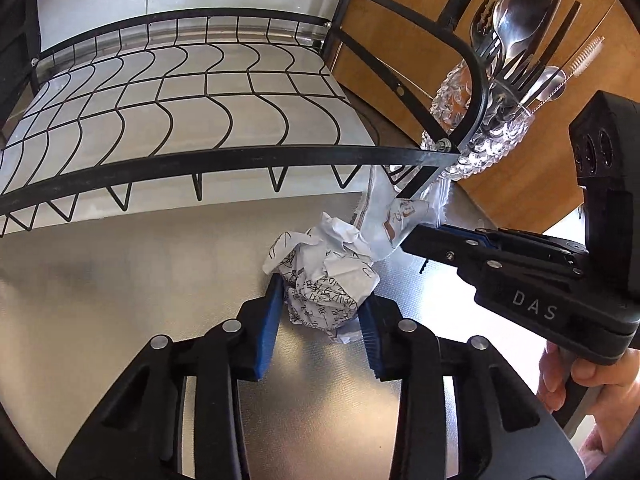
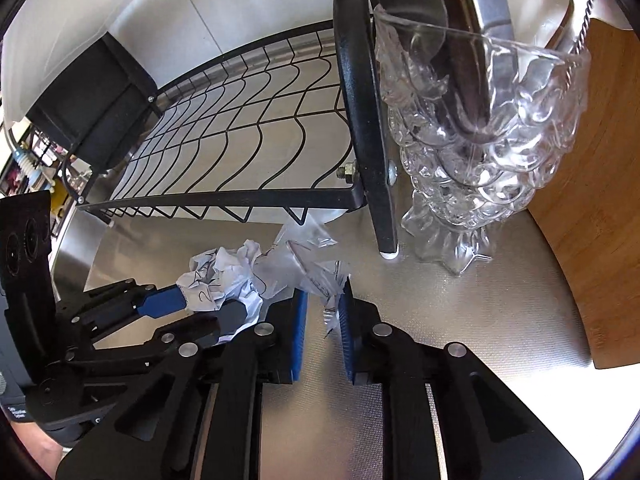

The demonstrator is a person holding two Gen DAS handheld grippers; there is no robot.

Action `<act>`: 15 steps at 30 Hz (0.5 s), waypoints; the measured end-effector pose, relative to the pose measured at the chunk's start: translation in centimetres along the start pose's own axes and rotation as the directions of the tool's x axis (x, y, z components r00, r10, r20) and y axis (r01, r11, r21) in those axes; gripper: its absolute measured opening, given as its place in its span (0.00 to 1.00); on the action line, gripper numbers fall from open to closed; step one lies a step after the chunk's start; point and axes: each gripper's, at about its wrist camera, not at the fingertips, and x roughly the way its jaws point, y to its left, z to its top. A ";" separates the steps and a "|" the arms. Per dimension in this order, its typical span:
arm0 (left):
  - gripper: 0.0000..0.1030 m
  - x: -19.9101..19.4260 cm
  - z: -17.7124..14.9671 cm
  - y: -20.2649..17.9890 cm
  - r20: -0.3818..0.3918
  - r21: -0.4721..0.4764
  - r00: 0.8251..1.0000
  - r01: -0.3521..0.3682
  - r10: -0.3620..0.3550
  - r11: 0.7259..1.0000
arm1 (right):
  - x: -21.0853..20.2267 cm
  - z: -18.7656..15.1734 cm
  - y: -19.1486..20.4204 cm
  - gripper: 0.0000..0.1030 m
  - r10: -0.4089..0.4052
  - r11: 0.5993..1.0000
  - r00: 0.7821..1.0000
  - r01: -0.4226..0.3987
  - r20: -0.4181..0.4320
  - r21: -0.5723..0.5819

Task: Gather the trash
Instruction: 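Close the left gripper around the crumpled foil ball on the counter, then carry the foil ball with the left gripper down over the bin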

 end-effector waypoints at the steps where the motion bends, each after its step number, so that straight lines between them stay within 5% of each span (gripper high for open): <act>1: 0.33 -0.3 -0.1 0.0 0.002 0.001 1.000 -0.002 0.002 1.000 | -0.2 -0.1 0.0 0.10 -0.008 1.000 1.000 0.008 0.005 0.000; 8: 0.32 -4.5 -1.8 -0.6 0.047 0.025 0.999 -0.024 0.023 0.999 | -2.8 -1.5 1.1 0.04 -0.029 1.000 0.998 0.029 0.056 0.007; 15: 0.32 -10.3 -6.9 0.5 0.088 0.030 0.996 -0.031 0.028 0.999 | -6.8 -6.0 4.4 0.04 -0.054 0.998 0.992 0.053 0.111 0.015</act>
